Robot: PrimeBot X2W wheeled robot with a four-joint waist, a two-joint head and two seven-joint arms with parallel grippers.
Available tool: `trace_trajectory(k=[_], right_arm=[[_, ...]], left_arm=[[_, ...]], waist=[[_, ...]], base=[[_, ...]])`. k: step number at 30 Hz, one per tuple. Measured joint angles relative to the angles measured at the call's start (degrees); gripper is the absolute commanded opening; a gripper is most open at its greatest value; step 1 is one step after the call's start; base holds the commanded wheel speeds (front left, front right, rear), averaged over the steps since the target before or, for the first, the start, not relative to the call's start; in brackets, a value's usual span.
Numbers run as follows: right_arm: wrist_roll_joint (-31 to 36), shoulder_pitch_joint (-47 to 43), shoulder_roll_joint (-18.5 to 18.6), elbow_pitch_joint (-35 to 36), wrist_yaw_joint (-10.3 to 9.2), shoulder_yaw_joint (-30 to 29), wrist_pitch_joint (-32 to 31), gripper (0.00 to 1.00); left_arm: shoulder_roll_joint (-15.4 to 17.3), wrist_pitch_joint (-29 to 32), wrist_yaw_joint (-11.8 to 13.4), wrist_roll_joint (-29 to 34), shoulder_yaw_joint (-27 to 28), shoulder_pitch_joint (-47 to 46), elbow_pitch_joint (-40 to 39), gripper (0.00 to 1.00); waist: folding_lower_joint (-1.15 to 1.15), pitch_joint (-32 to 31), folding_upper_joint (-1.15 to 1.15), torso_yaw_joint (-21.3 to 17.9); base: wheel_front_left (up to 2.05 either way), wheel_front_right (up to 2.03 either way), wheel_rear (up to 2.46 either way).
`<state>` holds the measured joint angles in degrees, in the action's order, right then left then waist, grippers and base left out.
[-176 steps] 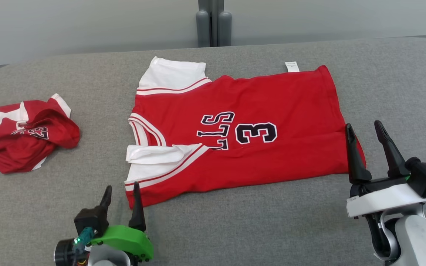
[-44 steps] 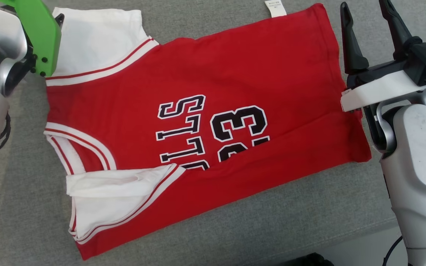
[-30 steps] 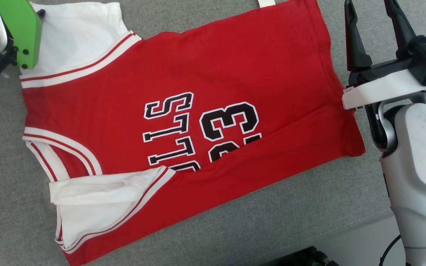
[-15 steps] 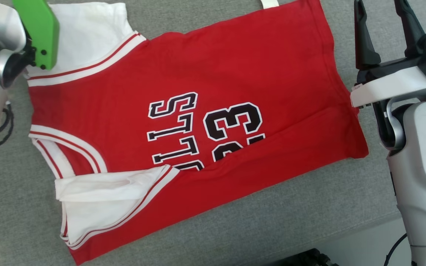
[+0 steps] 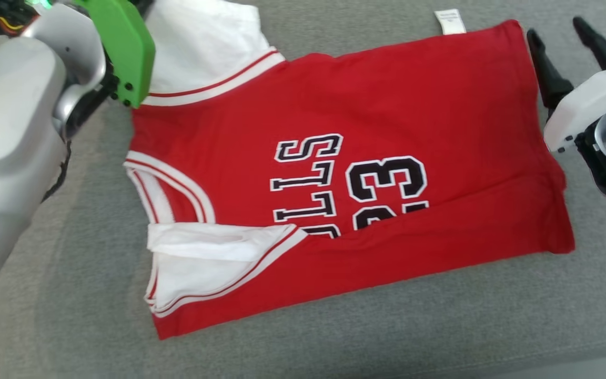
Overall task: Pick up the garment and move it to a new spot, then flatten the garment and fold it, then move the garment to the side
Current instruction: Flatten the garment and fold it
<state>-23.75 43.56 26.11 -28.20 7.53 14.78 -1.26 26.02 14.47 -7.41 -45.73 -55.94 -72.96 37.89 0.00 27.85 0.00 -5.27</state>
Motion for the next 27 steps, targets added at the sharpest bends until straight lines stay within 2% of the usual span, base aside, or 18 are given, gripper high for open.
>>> trace_trajectory(k=[3, 8, 14, 27], right_arm=[[-7.2, 1.9, 3.5, -2.7, 0.01, 3.9, -3.5, 1.0], [-13.9, 4.7, 7.9, -7.0, 0.0, 7.0, -6.0, 1.0], [-17.7, 7.5, 9.7, -10.9, 0.01, 11.5, -7.6, 1.0], [-23.6, 12.6, 10.7, -17.6, 0.0, 18.7, -9.4, 1.0]], left_arm=[[-0.1, -1.6, 0.0, 0.5, -1.8, 0.9, -2.9, 0.0], [-1.0, -2.5, 0.0, 0.5, -3.2, 1.7, -6.2, 0.0], [-1.0, -2.5, 0.0, 0.5, -3.7, 1.9, -8.6, 0.0], [-0.1, -2.1, 0.6, 0.6, -3.7, 1.7, -10.3, 0.0]], waist=[[0.0, -0.7, 0.0, 2.4], [0.0, -1.4, 0.0, 5.8], [0.0, -1.3, 0.0, 8.2], [0.0, 1.5, 0.0, 9.0]], base=[[0.0, 0.0, 0.0], [0.0, 0.0, 0.0], [0.0, 0.0, 0.0], [0.0, 0.0, 0.0]])
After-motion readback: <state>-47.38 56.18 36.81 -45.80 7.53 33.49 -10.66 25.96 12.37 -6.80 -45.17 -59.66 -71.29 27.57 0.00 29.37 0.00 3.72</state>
